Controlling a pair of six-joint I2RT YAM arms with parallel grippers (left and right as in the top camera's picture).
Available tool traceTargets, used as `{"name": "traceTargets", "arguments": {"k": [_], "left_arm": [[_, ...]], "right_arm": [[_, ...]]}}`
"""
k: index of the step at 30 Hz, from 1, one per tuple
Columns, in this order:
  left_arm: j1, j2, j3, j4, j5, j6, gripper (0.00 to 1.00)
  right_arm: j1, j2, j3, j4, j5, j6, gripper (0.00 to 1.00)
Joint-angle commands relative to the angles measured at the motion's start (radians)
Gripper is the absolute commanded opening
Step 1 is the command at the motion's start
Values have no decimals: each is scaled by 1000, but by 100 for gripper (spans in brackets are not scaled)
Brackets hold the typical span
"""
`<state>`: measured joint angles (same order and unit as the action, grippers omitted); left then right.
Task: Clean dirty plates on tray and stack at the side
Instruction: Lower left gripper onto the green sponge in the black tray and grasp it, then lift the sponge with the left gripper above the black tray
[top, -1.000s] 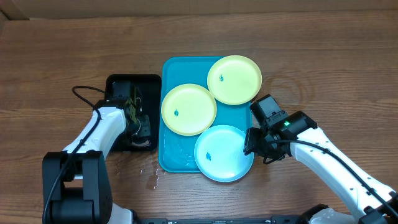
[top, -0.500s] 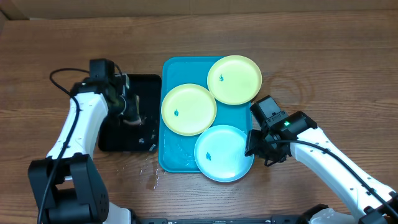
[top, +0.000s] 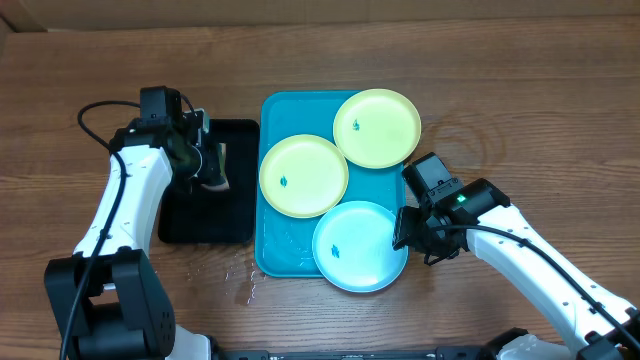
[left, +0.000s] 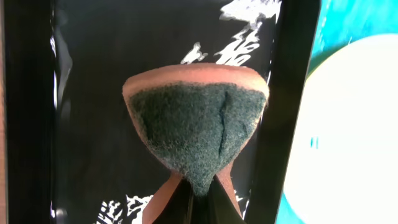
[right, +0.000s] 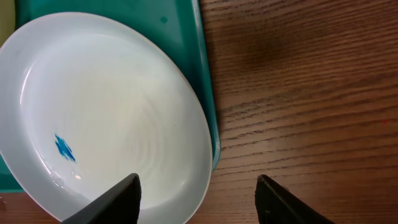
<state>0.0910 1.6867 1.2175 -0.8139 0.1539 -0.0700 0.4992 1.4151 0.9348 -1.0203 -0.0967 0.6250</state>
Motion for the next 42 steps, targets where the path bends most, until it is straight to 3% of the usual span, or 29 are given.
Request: {"name": "traceTargets", "arguments": {"k": [1,10,26,29,31,36,42], "left_arm": [[-27,-11,-41,82,16,35,4],[-33,-11,-85,225,-8,51,4],[-35,128,-100,243,-49,90,4],[-35,138,-100,244,-49,91,31],[-34,135,-91,242,-49,90,34],[-34,133,-75,239,-49,92,30],[-35,134,-76,238,-53,101,15]], "right_arm": [[6,-5,-6,4,6,5,61],[6,-5,-6,4,6,5,61],[6,-5,-6,25,6,4,61],[6,-4,-6,24,6,4,61],[6,-5,-6,24,6,4,61],[6,-5,-6,24,6,4,61],[6,-5,-6,24,6,4,61]]}}
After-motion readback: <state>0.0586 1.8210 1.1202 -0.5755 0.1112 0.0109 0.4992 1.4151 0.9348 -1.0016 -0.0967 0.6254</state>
